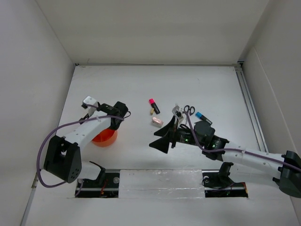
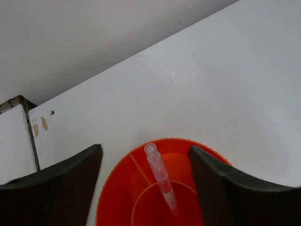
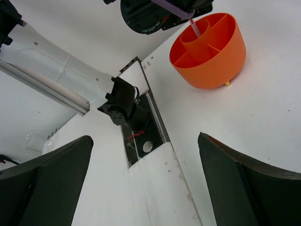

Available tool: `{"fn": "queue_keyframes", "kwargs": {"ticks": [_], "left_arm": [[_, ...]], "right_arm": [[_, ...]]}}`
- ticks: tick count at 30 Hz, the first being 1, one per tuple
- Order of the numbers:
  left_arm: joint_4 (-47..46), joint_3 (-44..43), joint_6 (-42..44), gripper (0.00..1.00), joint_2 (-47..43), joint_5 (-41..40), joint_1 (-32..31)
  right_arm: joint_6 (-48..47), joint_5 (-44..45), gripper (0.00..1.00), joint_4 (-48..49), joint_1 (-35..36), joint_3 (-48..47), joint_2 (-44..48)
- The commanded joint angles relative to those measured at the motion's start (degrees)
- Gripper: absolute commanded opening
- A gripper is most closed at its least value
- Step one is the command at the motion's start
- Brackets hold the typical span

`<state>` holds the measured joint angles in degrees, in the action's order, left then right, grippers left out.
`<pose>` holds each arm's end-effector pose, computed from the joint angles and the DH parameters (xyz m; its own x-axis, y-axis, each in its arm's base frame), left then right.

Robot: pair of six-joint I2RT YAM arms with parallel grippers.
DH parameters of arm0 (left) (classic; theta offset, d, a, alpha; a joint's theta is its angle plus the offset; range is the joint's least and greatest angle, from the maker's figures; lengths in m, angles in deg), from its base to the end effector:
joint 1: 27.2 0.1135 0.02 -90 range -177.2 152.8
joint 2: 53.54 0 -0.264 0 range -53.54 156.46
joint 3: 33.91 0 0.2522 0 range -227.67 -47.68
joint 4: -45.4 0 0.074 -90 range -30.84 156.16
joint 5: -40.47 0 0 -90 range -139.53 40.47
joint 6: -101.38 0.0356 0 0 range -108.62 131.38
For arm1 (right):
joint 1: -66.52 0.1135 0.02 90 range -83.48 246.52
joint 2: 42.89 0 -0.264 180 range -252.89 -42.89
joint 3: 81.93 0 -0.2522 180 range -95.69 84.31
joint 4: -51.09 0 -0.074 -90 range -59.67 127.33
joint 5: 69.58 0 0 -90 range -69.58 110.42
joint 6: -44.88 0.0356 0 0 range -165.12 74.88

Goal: Sort the stationery into containers
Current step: Place the pen in the storage box, then pick up the stapler from the center of the board.

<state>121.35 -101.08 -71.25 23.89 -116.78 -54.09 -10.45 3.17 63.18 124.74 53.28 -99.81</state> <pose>0.2080 -0.0686 0.2387 -0.2337 -0.3115 -0.9211 -0.8671 0.4953 0.0525 0.1124 0.2015 0.2816 -0.5510 0.1422 -0.8223 -0.7959 0.2067 0.5690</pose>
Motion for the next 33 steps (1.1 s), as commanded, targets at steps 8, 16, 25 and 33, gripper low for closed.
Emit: {"fn": "queue_keyframes", "kwargs": {"ticks": [8, 16, 25, 33], "left_arm": [[2.5, -7.0, -23.9, 1.0, -3.9, -15.1, -5.1], [-9.6, -22.2, 9.2, 1.0, -10.5, -3.6, -7.3], [-34.8, -18.2, 57.5, 1.0, -24.5, 37.2, -3.7], [-41.9, -6.3, 61.7, 1.0, -38.2, 58.9, -3.7]], "right_arm": [[-2.0, 4.1, 1.0, -1.4, 0.7, -2.8, 0.0], [-4.1, 13.5, 1.0, -12.2, 0.7, -10.0, -4.9], [-6.6, 18.3, 1.0, -27.2, -7.8, -20.8, -11.9], [-13.2, 7.1, 0.97, -28.1, -15.0, -19.2, -19.3]]}}
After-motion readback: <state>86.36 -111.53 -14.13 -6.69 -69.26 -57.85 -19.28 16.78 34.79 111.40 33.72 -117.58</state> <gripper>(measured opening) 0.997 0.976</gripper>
